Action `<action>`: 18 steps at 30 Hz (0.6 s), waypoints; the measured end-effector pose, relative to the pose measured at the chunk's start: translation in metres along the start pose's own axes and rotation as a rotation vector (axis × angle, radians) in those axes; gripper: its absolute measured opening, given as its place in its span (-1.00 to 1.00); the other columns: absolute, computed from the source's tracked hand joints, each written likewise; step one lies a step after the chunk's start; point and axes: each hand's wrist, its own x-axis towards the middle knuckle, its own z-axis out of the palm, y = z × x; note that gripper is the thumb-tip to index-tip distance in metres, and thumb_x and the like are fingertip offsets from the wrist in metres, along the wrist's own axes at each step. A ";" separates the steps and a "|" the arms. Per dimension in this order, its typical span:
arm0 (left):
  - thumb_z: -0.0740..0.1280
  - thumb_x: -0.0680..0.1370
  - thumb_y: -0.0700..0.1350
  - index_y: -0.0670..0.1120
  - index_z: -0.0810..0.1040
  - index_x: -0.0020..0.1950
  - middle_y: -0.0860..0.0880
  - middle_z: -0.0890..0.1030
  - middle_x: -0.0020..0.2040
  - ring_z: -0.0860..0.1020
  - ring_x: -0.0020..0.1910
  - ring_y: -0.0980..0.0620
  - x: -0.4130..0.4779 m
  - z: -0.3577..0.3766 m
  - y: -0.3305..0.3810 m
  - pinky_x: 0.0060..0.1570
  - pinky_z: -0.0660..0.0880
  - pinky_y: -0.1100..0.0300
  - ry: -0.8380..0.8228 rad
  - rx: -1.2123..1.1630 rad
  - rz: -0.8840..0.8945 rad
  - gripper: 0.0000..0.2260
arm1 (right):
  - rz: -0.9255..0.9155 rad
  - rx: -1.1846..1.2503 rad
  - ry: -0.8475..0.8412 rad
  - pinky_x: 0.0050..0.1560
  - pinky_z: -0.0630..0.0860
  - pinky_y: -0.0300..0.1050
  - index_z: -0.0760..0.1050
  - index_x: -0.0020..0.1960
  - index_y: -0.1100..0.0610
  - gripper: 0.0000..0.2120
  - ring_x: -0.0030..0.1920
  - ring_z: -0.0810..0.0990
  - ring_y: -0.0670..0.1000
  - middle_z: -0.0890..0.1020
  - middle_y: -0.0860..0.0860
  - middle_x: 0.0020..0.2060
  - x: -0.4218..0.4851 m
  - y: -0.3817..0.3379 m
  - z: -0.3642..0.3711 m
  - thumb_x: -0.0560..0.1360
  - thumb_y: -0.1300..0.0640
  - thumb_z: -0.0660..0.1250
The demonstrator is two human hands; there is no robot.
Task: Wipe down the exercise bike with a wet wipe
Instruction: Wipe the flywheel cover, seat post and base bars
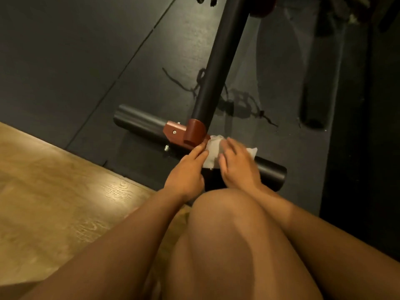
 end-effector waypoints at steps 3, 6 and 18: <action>0.28 0.54 -0.29 -0.01 0.15 0.60 0.07 0.04 0.62 0.20 0.52 -0.02 -0.002 -0.012 0.003 0.45 0.28 0.03 -0.027 0.105 0.019 -0.35 | -0.077 -0.178 -0.309 0.55 -0.10 0.10 -0.14 0.60 0.11 -0.42 0.57 -0.21 0.12 -0.15 0.10 0.58 -0.001 -0.007 0.005 0.67 -0.01 0.01; 0.28 0.59 -0.15 -0.01 0.04 0.62 0.00 -0.03 0.63 0.00 0.59 -0.04 0.011 -0.026 0.013 0.53 -0.03 0.03 0.071 0.315 0.134 -0.34 | -0.141 -0.275 -0.389 0.55 -0.12 0.08 -0.29 0.57 0.05 -0.38 0.54 -0.33 0.06 -0.28 0.02 0.56 0.009 0.001 0.001 0.68 -0.07 -0.02; 0.10 0.59 0.24 -0.09 -0.33 0.58 -0.12 -0.39 0.56 -0.39 0.54 -0.14 0.036 -0.025 -0.023 0.50 -0.21 -0.30 0.231 0.557 0.195 -0.19 | -0.216 -0.287 -0.279 0.48 0.17 0.22 -0.02 0.60 0.12 -0.26 0.56 0.02 0.17 0.02 0.12 0.58 -0.032 0.070 0.006 0.58 -0.32 -0.27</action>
